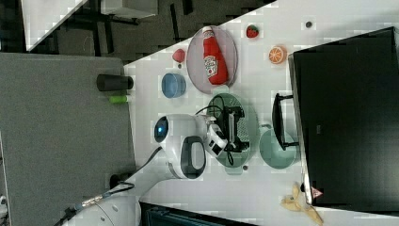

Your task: Drag strainer left to right.

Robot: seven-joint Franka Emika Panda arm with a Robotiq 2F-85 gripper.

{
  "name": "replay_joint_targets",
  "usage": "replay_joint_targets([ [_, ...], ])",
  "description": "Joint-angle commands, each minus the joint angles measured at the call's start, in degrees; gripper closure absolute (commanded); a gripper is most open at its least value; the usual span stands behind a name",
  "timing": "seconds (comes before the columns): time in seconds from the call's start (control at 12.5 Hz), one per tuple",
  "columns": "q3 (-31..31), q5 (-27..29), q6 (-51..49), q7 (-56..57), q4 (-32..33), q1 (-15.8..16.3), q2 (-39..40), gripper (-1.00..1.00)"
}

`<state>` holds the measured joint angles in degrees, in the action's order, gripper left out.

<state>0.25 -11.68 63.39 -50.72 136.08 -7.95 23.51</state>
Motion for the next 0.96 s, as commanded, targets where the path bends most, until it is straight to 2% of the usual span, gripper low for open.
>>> replay_joint_targets([
  [0.08,-1.16,0.13,-0.47,4.82,0.35,-0.34,-2.15,-1.00],
  [0.32,-0.36,0.12,0.08,5.27,0.04,-0.27,-2.93,-1.00],
  [0.48,1.79,0.13,-1.80,10.51,0.39,-0.25,-7.68,-1.00],
  [0.8,5.47,1.31,-16.70,22.54,-1.98,-0.21,-22.98,-1.00],
  [0.96,6.07,5.54,-26.96,27.76,-4.89,-0.19,-30.48,-1.00],
])
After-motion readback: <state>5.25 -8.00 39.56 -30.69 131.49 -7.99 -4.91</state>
